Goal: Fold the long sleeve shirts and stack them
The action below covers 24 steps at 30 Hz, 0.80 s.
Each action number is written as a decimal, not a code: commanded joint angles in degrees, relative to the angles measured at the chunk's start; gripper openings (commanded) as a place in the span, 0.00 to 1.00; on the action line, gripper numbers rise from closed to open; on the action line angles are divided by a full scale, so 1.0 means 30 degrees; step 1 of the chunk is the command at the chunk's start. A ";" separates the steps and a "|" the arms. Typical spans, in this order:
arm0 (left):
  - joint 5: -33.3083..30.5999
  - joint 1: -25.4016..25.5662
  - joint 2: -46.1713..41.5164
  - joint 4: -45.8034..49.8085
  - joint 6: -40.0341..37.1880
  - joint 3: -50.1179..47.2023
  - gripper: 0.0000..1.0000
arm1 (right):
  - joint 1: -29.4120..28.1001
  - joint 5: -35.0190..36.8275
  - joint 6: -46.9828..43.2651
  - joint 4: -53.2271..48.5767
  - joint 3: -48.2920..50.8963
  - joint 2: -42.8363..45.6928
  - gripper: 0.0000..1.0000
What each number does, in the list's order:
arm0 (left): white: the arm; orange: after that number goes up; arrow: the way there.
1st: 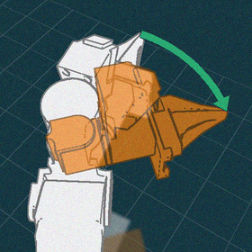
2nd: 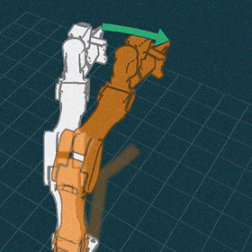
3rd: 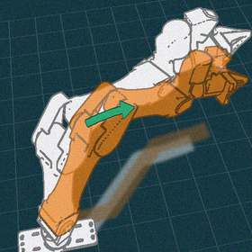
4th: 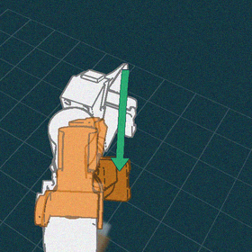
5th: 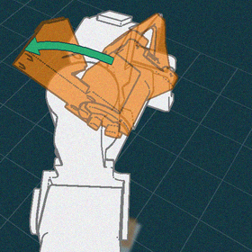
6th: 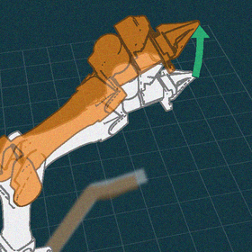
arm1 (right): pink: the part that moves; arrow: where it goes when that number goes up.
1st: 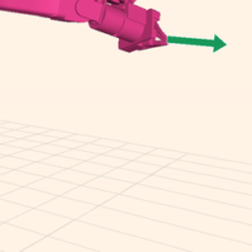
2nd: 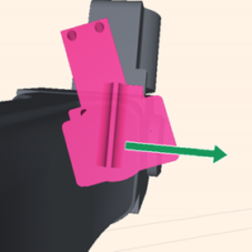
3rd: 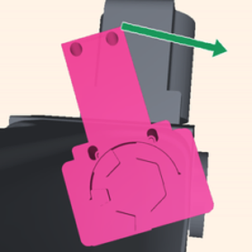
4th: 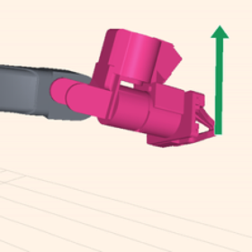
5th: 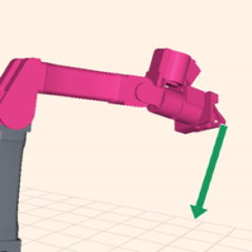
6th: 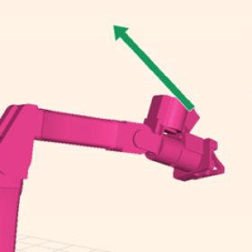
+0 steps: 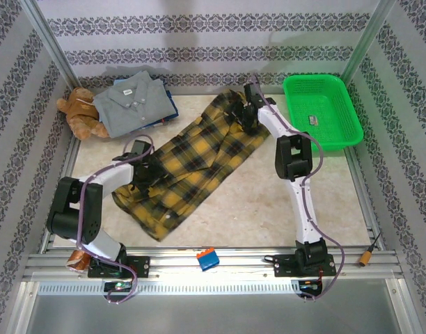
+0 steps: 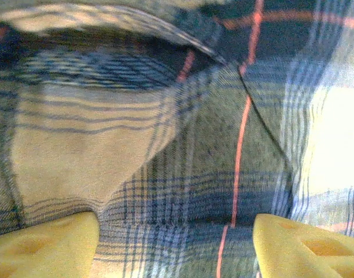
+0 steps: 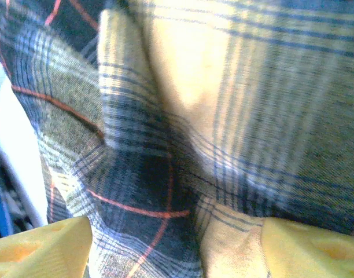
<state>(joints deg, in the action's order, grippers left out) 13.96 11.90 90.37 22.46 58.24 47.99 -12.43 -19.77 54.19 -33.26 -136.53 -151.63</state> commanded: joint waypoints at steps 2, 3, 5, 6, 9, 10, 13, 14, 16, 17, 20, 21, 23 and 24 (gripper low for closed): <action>0.1984 0.2093 0.0359 -0.0714 0.2906 -0.0750 0.71 | 0.0304 -0.1075 0.1312 -0.0536 -0.4925 -0.3167 0.79; 0.2268 0.2652 0.0240 -0.0903 0.3351 -0.0750 0.71 | 0.0333 -0.1113 0.1414 -0.0341 -0.5580 -0.3423 0.79; 0.2933 0.3617 -0.0012 -0.1010 0.3828 -0.0591 0.72 | 0.0236 -0.1361 0.1633 0.0273 -0.5892 -0.3355 0.79; 0.3288 0.4046 -0.0225 -0.0942 0.3921 -0.0517 0.71 | 0.0216 -0.1760 0.1591 0.0412 -0.6088 -0.3254 0.79; 0.4031 0.4446 -0.1770 -0.0041 0.3528 -0.0466 0.71 | 0.0015 -0.2704 0.0300 -0.0506 -0.6251 -0.2024 0.80; 0.3930 0.4379 -0.2554 0.0620 0.3156 -0.0405 0.72 | -0.0078 -0.2858 -0.0187 -0.0649 -0.5741 -0.1267 0.80; 0.3240 0.3443 -0.4603 0.3027 0.1496 0.0068 0.75 | -0.0563 -0.2775 -0.2061 -0.0774 -0.2453 0.2296 0.81; 0.2954 0.2984 -0.5026 0.3767 0.0796 0.0314 0.76 | -0.0741 -0.2488 -0.2577 -0.0887 -0.1169 0.3631 0.82; 0.1781 0.1939 -0.5587 0.5021 -0.1077 0.0949 0.78 | -0.1285 -0.1758 -0.3606 -0.0731 0.2243 0.6726 0.84; 0.1278 0.1554 -0.5517 0.5432 -0.1914 0.1221 0.79 | -0.1575 -0.1522 -0.3864 -0.0589 0.3764 0.7961 0.84; 0.0308 0.0253 -0.4173 0.6055 -0.4528 0.1816 0.78 | -0.2910 -0.0246 -0.4368 -0.0915 0.8665 1.1697 0.84; 0.0235 -0.0129 -0.3757 0.5844 -0.5144 0.1770 0.78 | -0.3329 0.0084 -0.4222 -0.0701 1.0462 1.2710 0.84; 0.0286 -0.0808 -0.2974 0.5285 -0.6140 0.1580 0.77 | -0.4618 0.0986 -0.3664 -0.0203 1.3664 1.4649 0.84; 0.0488 -0.1141 -0.2609 0.5147 -0.6548 0.1534 0.76 | -0.5488 0.1390 -0.3364 -0.0054 1.5204 1.5425 0.84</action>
<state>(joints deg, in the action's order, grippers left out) 17.28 10.57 79.85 34.50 47.24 53.23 -24.86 -20.58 44.51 -32.34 -100.53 -107.11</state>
